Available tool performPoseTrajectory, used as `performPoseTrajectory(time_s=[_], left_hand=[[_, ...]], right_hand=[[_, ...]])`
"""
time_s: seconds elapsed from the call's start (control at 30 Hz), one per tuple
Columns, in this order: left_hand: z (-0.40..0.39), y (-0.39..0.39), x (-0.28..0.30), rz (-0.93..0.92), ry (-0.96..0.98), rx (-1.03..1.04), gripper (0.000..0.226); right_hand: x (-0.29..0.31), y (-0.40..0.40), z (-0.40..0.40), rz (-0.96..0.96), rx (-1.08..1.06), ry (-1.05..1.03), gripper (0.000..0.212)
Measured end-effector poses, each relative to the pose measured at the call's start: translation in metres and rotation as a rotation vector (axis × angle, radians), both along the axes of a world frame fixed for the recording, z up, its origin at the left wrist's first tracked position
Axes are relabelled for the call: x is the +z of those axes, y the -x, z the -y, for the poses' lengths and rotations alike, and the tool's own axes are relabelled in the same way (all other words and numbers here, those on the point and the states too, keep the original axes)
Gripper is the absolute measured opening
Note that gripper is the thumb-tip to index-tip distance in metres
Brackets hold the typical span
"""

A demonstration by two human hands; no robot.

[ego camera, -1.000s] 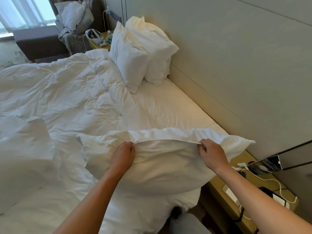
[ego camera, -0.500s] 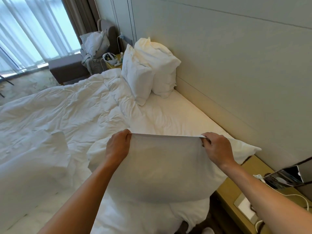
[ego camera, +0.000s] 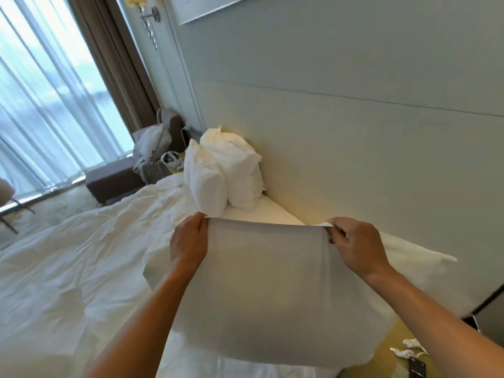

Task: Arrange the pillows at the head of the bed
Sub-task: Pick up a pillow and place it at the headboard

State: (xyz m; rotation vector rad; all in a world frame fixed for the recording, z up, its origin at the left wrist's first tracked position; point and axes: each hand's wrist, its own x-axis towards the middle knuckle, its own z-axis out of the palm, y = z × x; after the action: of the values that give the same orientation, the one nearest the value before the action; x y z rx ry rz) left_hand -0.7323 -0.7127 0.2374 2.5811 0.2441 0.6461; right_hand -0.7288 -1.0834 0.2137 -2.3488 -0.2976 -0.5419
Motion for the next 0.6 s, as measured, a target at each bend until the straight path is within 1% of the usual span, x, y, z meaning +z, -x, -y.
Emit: performPoseTrajectory(time_s=[0.13,0.27,0.43,0.6], left_hand=[[0.05,-0.042,0.006,0.005,-0.025,-0.087,0.026],[0.093,-0.075,0.002,-0.001,0.019,-0.156,0.027],[0.121,-0.116,-0.01,-0.032,0.036,-0.207,0.025],[0.129,-0.17,-0.023,-0.075,0.001,-0.252,0.028]], right_hand=[[0.004,-0.012,0.054,-0.014,-0.075,-0.038,0.017],[0.003,-0.021,0.094,-0.036,-0.138,-0.051,0.02],[-0.004,-0.037,0.117,-0.087,-0.199,-0.041,0.024],[-0.013,-0.067,0.117,-0.145,-0.26,-0.026,0.024]])
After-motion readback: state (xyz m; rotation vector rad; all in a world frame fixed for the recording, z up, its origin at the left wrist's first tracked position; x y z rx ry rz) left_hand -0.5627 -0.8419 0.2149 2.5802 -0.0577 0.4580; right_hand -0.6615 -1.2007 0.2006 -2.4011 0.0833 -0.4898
